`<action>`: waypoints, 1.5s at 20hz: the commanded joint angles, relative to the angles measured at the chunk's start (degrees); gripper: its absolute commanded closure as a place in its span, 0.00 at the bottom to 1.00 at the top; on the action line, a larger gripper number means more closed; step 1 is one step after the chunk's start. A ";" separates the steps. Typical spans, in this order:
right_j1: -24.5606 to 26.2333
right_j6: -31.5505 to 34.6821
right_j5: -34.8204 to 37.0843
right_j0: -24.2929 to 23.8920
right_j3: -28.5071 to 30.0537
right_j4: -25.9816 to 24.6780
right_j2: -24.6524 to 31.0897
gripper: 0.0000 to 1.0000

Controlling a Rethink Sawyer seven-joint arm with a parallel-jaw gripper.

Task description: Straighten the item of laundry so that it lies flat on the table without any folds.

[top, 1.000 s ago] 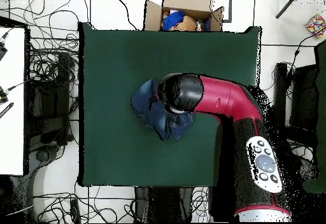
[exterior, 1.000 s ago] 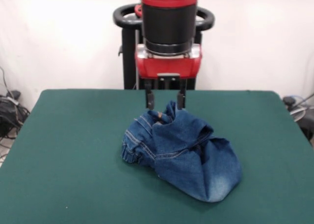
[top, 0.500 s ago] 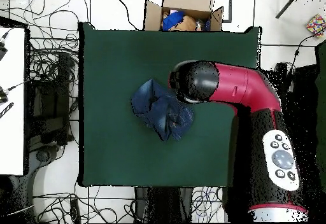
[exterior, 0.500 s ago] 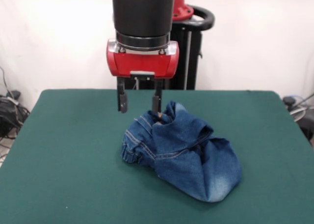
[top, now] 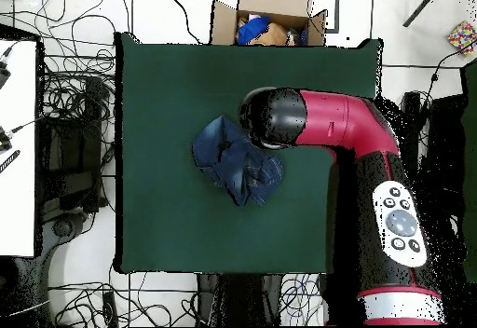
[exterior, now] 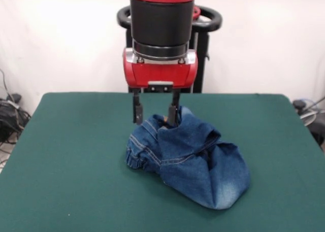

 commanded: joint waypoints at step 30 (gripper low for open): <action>4.87 -9.05 -1.07 -5.59 1.51 -5.69 9.29 0.00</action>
